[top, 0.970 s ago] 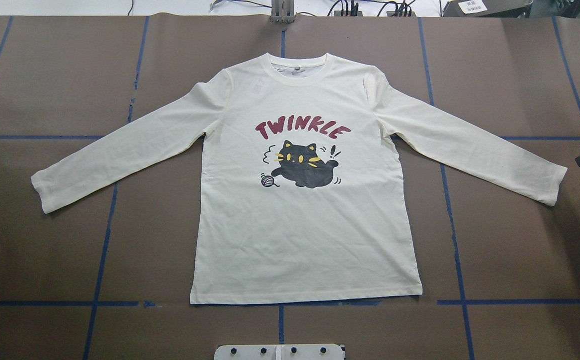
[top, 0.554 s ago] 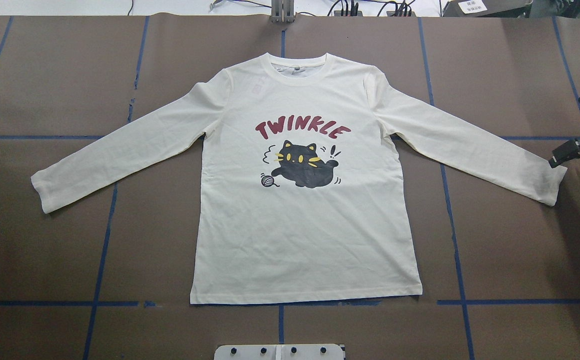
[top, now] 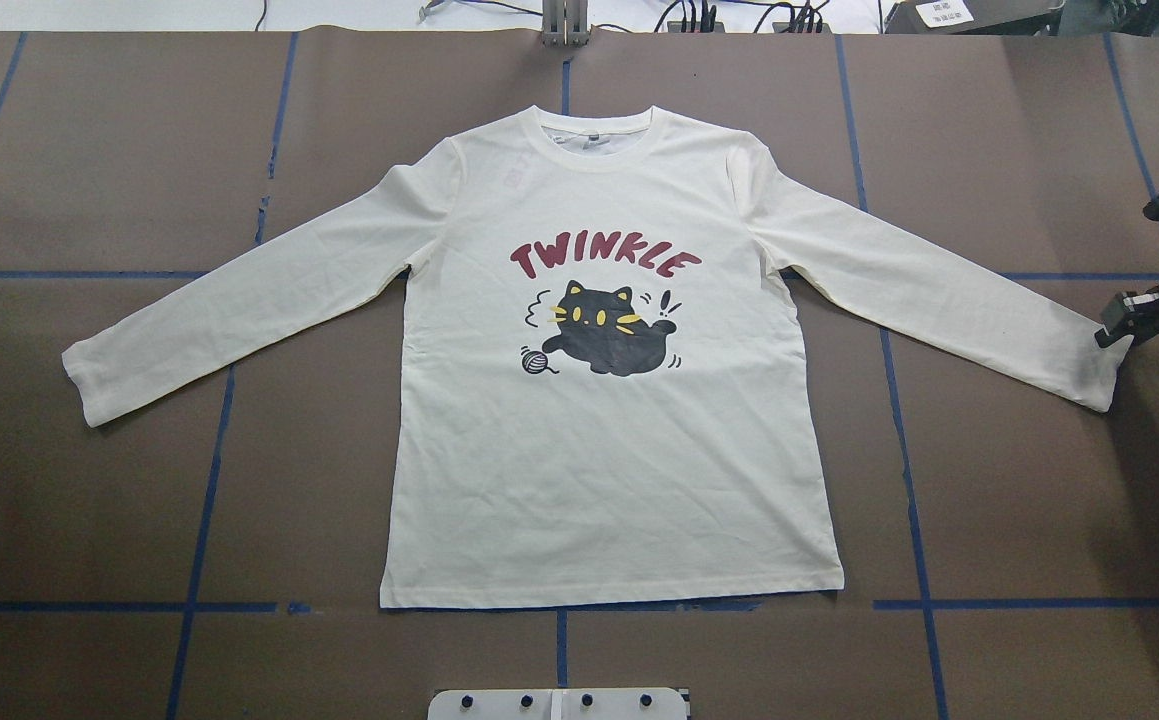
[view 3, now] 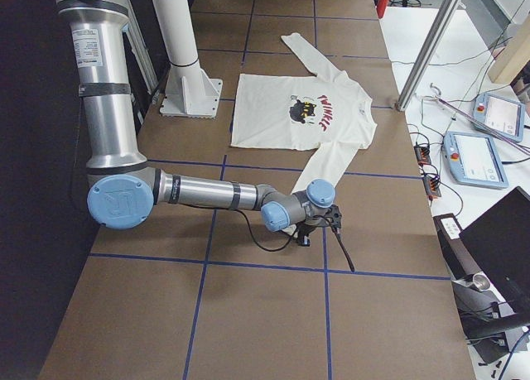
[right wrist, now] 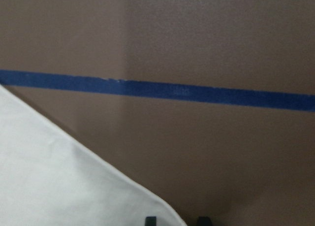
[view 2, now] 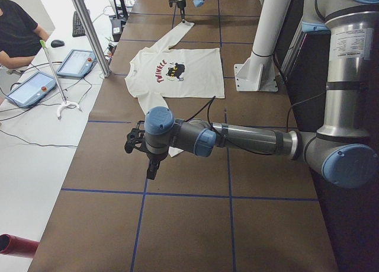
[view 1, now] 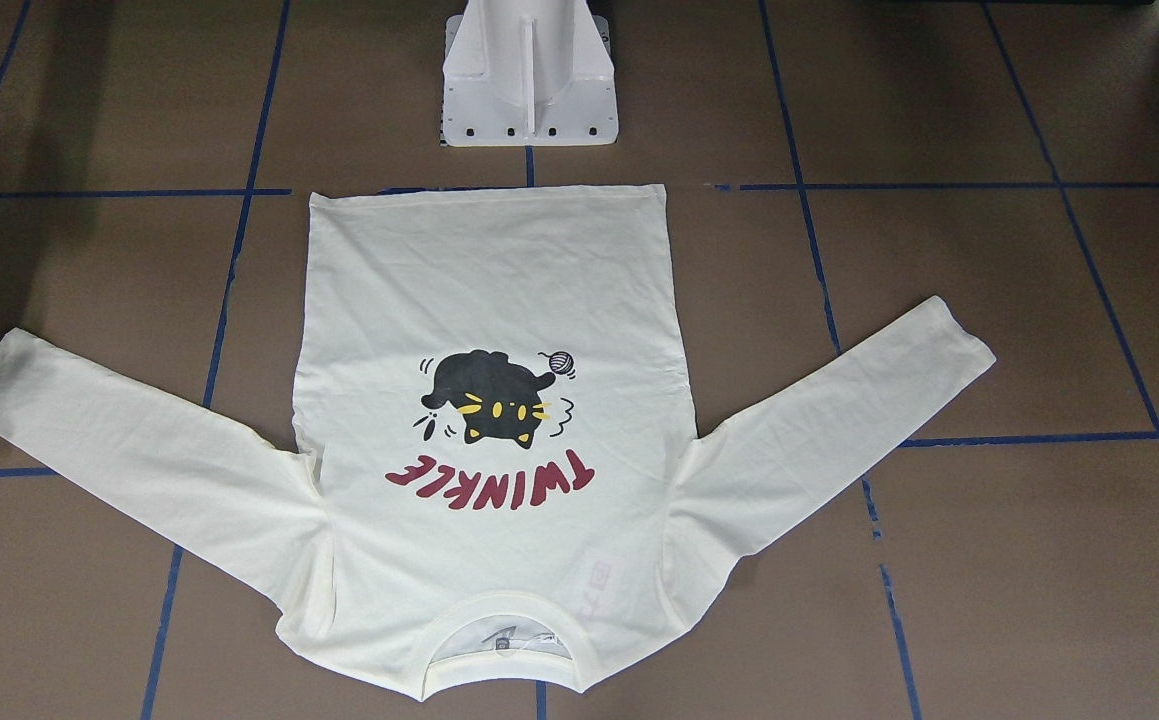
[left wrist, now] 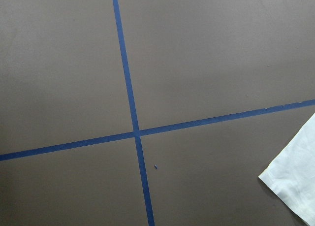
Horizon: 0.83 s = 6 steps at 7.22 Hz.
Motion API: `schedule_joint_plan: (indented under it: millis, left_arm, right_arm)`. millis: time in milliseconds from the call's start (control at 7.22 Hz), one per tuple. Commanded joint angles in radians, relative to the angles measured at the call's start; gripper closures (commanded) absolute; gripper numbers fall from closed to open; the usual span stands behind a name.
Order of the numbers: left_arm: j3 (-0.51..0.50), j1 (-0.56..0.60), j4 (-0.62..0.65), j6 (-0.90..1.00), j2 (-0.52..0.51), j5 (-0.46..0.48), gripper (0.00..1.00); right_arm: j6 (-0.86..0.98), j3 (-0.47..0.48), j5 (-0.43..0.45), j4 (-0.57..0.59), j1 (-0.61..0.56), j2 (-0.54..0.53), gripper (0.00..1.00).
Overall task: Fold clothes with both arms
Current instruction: 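Move the right gripper to the sleeve cuff nearest it and grasp it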
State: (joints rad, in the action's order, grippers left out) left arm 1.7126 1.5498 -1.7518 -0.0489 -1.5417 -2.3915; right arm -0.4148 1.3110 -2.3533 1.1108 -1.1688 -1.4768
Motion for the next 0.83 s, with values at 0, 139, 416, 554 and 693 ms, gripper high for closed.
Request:
schedule_joint_plan:
  millis: [0, 139, 416, 554, 693]
  left_arm:
    - [0.002, -0.001, 0.0, 0.0, 0.0, 0.0, 0.0]
    - [0.002, -0.001, 0.0, 0.0, 0.0, 0.0, 0.0]
    - [0.002, -0.001, -0.002, 0.0, 0.0, -0.002, 0.0]
    - [0.002, -0.001, -0.002, 0.0, 0.0, -0.002, 0.0]
    - [0.002, -0.001, -0.002, 0.0, 0.0, -0.002, 0.0]
  right_arm:
    - [-0.004, 0.043, -0.012, 0.0, 0.0, -0.004, 1.0]
    - [-0.11, 0.132, -0.018, 0.017, -0.002, -0.005, 1.0]
    - [-0.39, 0.287, -0.032, 0.012, 0.044, 0.039, 1.0]
    - [-0.511, 0.307, -0.026, 0.012, 0.079, 0.111, 1.0]
    - [-0.679, 0.304, 0.011, 0.017, 0.163, 0.222, 1.0]
